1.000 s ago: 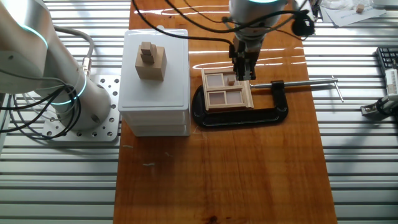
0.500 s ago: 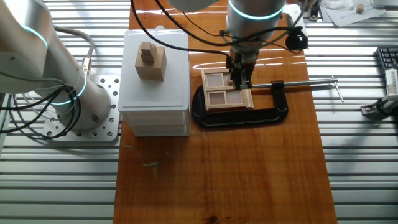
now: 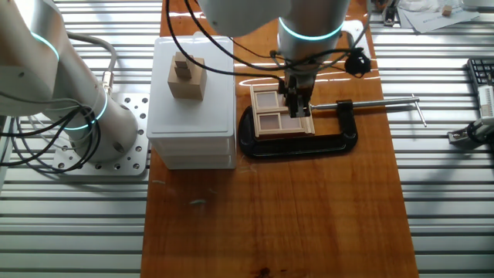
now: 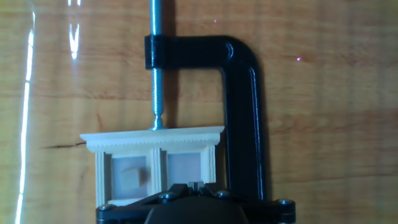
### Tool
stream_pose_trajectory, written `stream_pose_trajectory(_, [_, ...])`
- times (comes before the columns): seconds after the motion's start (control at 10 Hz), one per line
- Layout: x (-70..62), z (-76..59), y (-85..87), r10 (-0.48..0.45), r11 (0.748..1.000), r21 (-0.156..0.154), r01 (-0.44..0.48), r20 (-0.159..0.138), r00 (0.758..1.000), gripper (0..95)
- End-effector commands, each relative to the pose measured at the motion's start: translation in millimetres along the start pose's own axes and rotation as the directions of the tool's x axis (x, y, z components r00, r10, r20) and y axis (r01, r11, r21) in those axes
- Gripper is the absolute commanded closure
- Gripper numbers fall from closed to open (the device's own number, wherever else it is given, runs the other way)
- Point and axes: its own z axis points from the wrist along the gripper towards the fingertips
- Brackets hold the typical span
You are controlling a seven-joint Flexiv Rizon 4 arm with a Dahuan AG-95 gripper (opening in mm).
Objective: Open a sliding window
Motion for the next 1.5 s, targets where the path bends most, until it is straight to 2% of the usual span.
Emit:
stream_pose_trajectory(0.1, [-0.1,7.1,1.9,0.008,1.0,0.006,-0.008,0.003,1.0,95.0])
stream_pose_trajectory(0.4, [8.4,12.8,7.6,0.011,1.0,0.008,-0.011,0.001,1.0,95.0])
stream_pose_trajectory(1.5, [8.4,13.2,7.5,0.002,1.0,0.008,-0.002,-0.009,1.0,95.0])
